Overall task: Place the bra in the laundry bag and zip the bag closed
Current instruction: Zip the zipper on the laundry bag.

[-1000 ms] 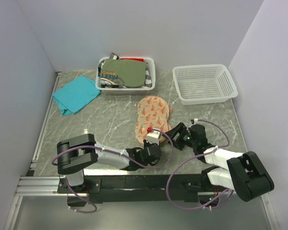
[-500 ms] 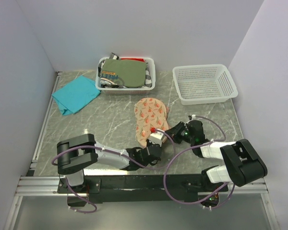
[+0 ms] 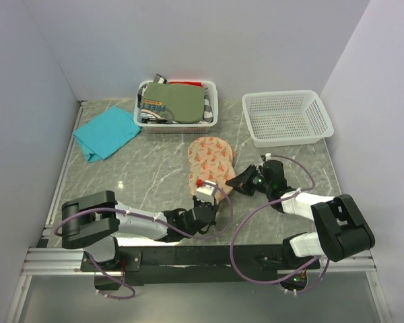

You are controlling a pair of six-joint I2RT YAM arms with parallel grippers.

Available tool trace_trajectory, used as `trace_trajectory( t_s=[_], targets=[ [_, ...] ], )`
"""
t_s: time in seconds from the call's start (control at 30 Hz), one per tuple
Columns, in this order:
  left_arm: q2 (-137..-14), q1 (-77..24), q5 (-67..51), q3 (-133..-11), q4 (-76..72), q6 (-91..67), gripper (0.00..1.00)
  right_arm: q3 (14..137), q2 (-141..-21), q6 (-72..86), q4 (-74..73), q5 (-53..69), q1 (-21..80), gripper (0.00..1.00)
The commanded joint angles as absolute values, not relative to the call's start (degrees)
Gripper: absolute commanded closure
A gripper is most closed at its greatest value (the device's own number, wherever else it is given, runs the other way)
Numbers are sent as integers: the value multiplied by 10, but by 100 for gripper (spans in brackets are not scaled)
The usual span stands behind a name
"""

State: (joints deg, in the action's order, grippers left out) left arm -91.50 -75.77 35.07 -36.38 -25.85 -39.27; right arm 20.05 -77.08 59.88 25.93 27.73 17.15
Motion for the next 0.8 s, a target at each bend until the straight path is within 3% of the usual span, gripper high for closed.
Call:
trace_trajectory(
  t_s=[0.0, 0.5, 0.6, 0.63, 0.67, 0.77],
  targets=[
    [-884, -762, 385, -331, -205, -431, 99, 250, -777, 563, 266, 242, 151, 96],
    [-862, -763, 419, -277, -150, -497, 99, 329, -852, 505, 228, 300, 149, 95],
    [-882, -762, 409, -297, -173, -477, 99, 323, -869, 508, 239, 321, 149, 81],
    [-889, -763, 404, -314, -182, -471, 99, 319, -868, 510, 242, 322, 149, 64],
    [-897, -763, 403, -324, -185, -462, 99, 312, -866, 514, 243, 319, 149, 55],
    [-928, -763, 398, -365, -194, -447, 99, 277, -847, 528, 254, 312, 150, 37]
  ],
)
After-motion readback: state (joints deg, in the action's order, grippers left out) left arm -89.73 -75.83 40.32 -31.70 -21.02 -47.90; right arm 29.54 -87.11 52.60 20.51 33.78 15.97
